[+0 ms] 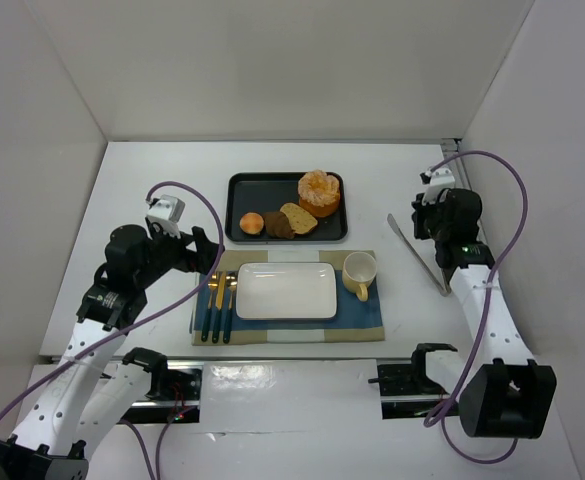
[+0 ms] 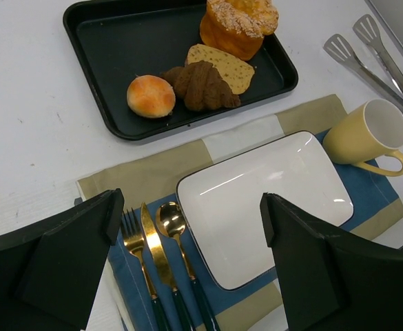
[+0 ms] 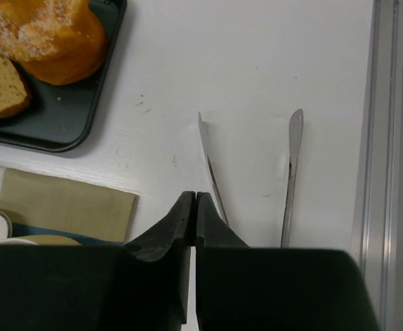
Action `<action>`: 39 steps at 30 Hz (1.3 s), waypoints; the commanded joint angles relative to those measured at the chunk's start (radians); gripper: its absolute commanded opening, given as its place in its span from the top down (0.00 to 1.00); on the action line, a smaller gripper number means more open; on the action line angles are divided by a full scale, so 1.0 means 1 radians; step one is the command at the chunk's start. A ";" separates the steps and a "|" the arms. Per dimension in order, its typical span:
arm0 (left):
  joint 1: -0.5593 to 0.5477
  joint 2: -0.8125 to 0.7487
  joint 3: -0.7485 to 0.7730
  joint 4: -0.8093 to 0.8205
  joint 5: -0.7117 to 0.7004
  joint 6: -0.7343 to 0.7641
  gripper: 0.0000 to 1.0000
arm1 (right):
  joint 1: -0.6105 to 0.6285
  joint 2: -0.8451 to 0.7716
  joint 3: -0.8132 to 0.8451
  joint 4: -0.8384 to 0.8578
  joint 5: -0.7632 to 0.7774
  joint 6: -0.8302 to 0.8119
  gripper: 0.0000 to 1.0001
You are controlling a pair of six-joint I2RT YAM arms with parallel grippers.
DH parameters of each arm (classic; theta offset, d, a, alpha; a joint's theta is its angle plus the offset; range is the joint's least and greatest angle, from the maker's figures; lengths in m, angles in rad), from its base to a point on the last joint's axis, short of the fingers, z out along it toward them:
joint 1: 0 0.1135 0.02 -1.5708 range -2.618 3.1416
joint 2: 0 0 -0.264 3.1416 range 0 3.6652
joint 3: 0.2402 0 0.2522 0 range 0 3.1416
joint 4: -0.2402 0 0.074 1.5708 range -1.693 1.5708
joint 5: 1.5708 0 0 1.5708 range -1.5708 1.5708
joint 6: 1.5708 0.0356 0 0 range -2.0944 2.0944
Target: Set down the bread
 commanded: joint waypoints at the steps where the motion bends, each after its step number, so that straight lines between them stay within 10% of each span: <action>1: -0.002 -0.009 0.019 0.030 0.026 -0.016 0.00 | -0.001 0.063 0.014 0.020 0.045 -0.061 0.93; 4: -0.002 0.000 0.019 0.030 0.026 -0.016 0.00 | -0.001 0.149 0.055 -0.023 0.066 -0.151 0.00; 39: -0.002 -0.069 0.038 0.018 0.112 -0.071 0.00 | -0.219 0.462 -0.003 -0.018 -0.075 -0.389 0.00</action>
